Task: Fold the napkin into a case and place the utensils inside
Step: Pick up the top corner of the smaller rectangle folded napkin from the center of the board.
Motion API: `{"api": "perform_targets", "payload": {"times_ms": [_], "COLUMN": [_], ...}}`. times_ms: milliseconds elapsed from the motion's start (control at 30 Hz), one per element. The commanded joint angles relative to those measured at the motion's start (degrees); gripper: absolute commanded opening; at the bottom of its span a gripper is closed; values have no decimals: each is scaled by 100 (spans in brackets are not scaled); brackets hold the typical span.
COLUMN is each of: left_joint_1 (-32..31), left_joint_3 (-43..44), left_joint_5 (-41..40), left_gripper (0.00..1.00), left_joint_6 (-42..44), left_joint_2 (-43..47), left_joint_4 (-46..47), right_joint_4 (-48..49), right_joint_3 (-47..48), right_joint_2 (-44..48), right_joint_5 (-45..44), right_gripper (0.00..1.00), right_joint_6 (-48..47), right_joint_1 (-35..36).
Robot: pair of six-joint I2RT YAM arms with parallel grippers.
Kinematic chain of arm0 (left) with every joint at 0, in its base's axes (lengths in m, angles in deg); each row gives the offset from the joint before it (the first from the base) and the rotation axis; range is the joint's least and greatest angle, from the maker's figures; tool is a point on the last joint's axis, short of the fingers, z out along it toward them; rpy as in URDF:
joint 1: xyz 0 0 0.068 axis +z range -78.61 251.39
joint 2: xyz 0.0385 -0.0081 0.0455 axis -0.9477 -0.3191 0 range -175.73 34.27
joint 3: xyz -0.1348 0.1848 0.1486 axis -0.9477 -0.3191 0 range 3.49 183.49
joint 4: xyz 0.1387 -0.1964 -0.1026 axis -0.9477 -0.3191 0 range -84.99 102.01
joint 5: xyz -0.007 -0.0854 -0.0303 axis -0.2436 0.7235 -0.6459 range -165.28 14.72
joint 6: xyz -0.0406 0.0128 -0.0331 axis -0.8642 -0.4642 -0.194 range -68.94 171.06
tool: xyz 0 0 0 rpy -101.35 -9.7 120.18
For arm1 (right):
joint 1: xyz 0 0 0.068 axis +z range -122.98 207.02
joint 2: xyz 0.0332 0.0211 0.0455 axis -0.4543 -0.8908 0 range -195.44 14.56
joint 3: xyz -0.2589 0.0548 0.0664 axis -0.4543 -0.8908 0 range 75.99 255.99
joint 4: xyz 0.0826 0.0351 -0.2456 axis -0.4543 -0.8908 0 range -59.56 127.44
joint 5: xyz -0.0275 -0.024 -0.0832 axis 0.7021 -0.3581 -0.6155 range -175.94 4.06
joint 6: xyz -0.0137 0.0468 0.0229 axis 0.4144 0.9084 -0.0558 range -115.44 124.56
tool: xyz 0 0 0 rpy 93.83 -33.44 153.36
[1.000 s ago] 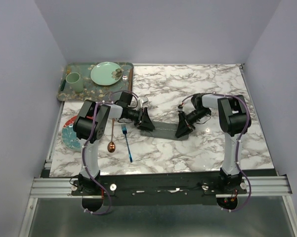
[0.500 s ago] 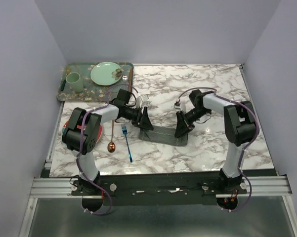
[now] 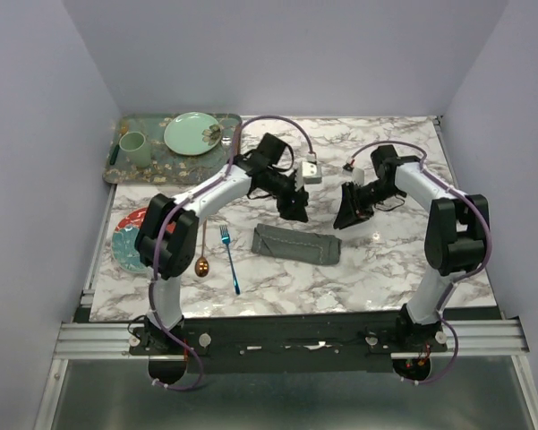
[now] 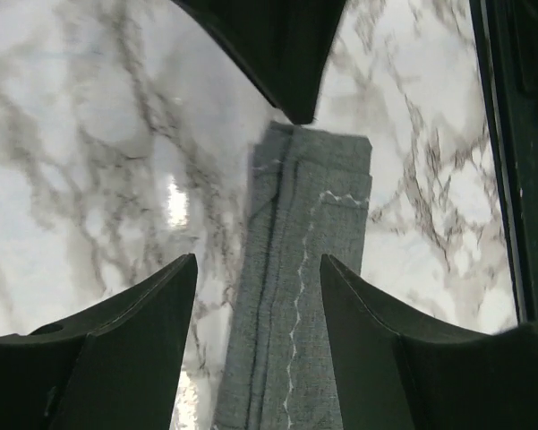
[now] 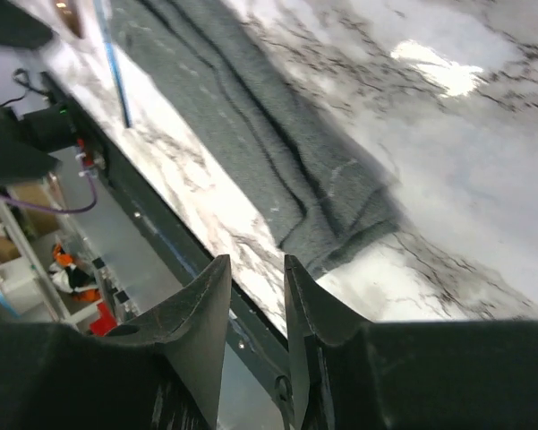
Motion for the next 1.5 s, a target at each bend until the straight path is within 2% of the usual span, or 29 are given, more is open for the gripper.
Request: {"api": "perform_targets", "payload": {"times_ms": [0, 233, 400, 1367, 1467], "left_joint_1": [-481, -921, -1070, -1334, -1334], "left_joint_3": [541, 858, 1113, 1798, 1798], "left_joint_5": [-268, -409, -409, -347, -321], "left_gripper": [67, 67, 62, 49, 42], "left_joint_6": [1788, 2114, 2044, 1798, 1807], "left_joint_2": [-737, -1178, -1477, -2286, -2286], "left_joint_4": [-1435, -1453, -1462, -1567, -1585], "right_joint_4": [321, 321, 383, 339, 313], "right_joint_3": [-275, -328, -337, -276, -267], "right_joint_2": [-116, -485, -608, -819, -784], "right_joint_5": [-795, -1068, -1095, -840, -831], "right_gripper": [38, 33, 32, 32, 32], "right_joint_6": [379, 634, 740, 748, 740], "right_joint_1": [-21, -83, -100, -100, -100]}}
